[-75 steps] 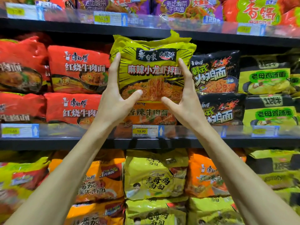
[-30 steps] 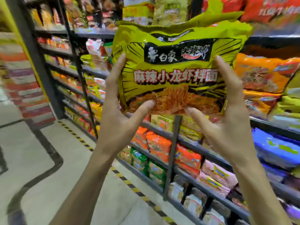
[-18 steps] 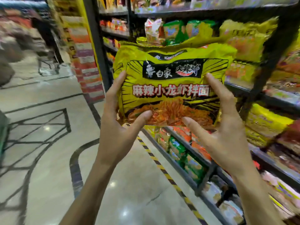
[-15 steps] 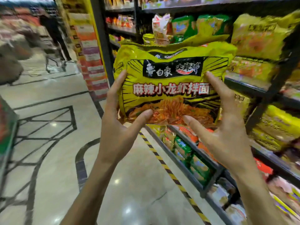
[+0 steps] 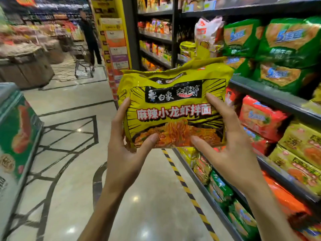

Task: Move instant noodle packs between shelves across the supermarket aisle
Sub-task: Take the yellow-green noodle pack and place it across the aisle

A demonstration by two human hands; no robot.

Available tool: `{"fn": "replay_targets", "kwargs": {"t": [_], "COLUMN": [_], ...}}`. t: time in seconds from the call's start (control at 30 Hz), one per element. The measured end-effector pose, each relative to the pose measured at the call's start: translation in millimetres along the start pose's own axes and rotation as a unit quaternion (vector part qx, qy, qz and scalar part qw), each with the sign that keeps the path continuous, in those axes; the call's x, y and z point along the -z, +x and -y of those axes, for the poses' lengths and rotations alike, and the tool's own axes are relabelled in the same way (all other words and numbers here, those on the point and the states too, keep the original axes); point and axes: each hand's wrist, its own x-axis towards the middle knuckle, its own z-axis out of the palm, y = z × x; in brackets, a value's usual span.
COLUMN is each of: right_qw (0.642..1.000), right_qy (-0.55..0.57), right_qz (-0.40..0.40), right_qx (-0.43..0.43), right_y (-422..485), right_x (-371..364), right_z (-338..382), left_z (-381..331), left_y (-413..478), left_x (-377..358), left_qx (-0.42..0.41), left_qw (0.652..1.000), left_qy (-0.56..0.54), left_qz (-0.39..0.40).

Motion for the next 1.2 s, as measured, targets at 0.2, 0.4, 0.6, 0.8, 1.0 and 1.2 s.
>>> {"fn": "replay_targets", "kwargs": {"t": [0.2,0.4,0.6,0.8,1.0,1.2], "right_qw": [0.999,0.998,0.999,0.999,0.997,0.994], "right_qy": [0.030,0.042,0.037,-0.009,-0.042,-0.072], "right_qz": [0.030,0.037,0.021,-0.006,-0.029,-0.053], "right_qx": [-0.008,-0.003,-0.026,-0.046,-0.062,-0.067], "right_y": [62,122,194,284,349,409], "right_x": [-51,-116,-185,-249,-293,-323], "right_z": [-31,-58,-76,-92,-125,-178], "left_z": [51,110,177,247,309,375], "left_y": [53,113,196,305,387,464], "left_x": [20,48,79,109,111,89], "left_qx": [0.011,0.006,-0.002,-0.011,0.015,0.003], "left_qw": [1.000,1.000,1.000,0.998,0.994,0.991], "left_qy": [0.010,0.014,-0.014,-0.050,-0.075,-0.070], "left_qz": [-0.008,-0.013,-0.005,0.021,0.074,0.113]}}
